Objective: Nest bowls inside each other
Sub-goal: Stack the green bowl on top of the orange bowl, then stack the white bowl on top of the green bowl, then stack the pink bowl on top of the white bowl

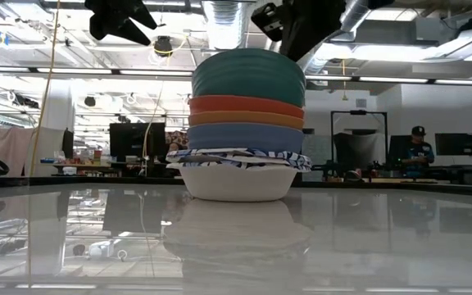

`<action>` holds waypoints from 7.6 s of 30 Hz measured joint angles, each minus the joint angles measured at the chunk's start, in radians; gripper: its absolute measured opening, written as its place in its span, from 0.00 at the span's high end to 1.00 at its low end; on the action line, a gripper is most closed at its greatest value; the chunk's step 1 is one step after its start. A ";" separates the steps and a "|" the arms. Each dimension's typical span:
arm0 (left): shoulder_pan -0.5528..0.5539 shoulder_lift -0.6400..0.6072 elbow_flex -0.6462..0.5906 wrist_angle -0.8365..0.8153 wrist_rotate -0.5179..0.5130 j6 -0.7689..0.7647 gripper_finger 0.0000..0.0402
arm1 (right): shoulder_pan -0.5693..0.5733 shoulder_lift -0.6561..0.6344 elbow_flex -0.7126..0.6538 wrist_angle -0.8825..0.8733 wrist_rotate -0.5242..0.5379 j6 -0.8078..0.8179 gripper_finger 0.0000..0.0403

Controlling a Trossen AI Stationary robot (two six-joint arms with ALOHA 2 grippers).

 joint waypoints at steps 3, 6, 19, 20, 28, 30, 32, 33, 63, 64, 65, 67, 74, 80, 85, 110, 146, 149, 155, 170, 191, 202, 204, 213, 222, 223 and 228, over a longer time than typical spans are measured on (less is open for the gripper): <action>0.000 0.000 0.000 0.000 -0.001 -0.001 0.42 | 0.001 0.000 0.001 0.006 -0.003 0.000 0.99; 0.000 0.000 0.000 0.000 -0.001 -0.001 0.42 | 0.000 0.000 0.001 0.007 -0.003 0.001 0.99; 0.000 0.013 0.000 0.001 0.004 -0.020 0.42 | 0.006 -0.016 0.002 0.100 -0.075 -0.018 0.99; 0.000 0.015 0.000 0.001 0.004 -0.020 0.42 | 0.006 -0.011 0.002 0.104 -0.083 -0.018 0.99; 0.000 0.040 0.001 0.003 0.013 -0.020 0.42 | 0.006 0.016 0.001 0.099 -0.111 -0.019 0.99; 0.000 0.041 0.000 -0.003 0.014 -0.020 0.42 | 0.002 0.014 0.001 0.097 -0.111 -0.019 0.99; 0.000 0.039 0.000 0.002 0.014 -0.020 0.42 | -0.004 0.016 0.001 0.096 -0.111 -0.019 0.99; 0.000 0.039 0.000 0.002 0.014 -0.020 0.42 | -0.004 0.016 0.001 0.096 -0.111 -0.019 0.99; 0.000 0.040 0.000 0.000 0.069 -0.017 0.42 | 0.129 -0.345 -0.199 -0.314 -0.110 0.945 0.97; 0.000 0.040 0.000 0.000 0.074 -0.015 0.42 | 0.155 -0.380 -0.232 -0.314 -0.110 1.022 0.97; 0.000 0.040 0.000 0.000 0.078 -0.011 0.42 | 0.181 -0.415 -0.271 -0.315 -0.110 1.098 0.96; 0.000 0.040 0.000 0.000 0.088 0.001 0.42 | 0.232 -0.477 -0.346 -0.315 -0.109 1.246 0.95; 0.000 0.040 0.000 0.000 0.089 0.016 0.42 | 0.450 -0.598 -0.538 -0.194 -0.108 1.583 0.82; 0.000 0.040 0.000 0.000 0.088 -0.009 0.42 | 0.576 -0.584 -0.587 -0.127 -0.026 1.682 0.64; 0.000 0.040 0.000 0.000 0.087 -0.024 0.42 | 0.627 -0.521 -0.608 -0.128 -0.022 1.708 0.49; 0.000 0.040 0.000 0.000 0.086 -0.030 0.42 | 0.685 -0.300 -0.623 -0.060 -0.040 1.572 0.41; 0.048 0.040 0.000 -0.003 0.093 -0.026 0.42 | 0.076 -0.487 -0.436 0.015 -0.071 1.425 0.98; 0.066 0.040 0.000 -0.014 0.093 -0.013 0.42 | -0.047 -0.457 -0.351 0.016 -0.063 1.299 0.98; 0.095 0.040 0.000 -0.045 0.119 -0.012 0.42 | -0.225 -0.309 -0.140 0.015 -0.064 1.080 0.98; 0.104 0.040 0.000 -0.053 0.119 -0.009 0.42 | -0.291 0.076 0.190 -0.120 -0.160 0.729 0.97; 0.104 0.040 0.000 -0.052 0.112 -0.008 0.42 | -0.350 0.146 0.201 -0.165 -0.160 0.678 0.97; 0.123 0.040 0.000 -0.051 0.111 -0.009 0.42 | -0.350 0.153 0.202 -0.157 -0.159 0.652 0.73; 0.124 0.040 0.000 -0.051 0.111 -0.009 0.42 | -0.353 0.147 0.201 -0.158 -0.159 0.646 0.69; 0.124 0.040 0.000 -0.052 0.228 0.085 0.42 | -0.363 0.144 0.318 -0.172 -0.158 0.594 0.61; 0.094 0.040 0.000 -0.148 0.504 0.110 0.42 | -0.365 0.143 0.415 -0.174 -0.158 0.512 0.63; 0.083 0.040 0.000 -0.178 0.522 0.114 0.42 | -0.362 0.143 0.425 -0.175 -0.158 0.503 0.63; 0.005 0.040 0.000 -0.300 0.564 0.063 0.42 | -0.358 0.143 0.467 -0.204 -0.160 0.492 0.63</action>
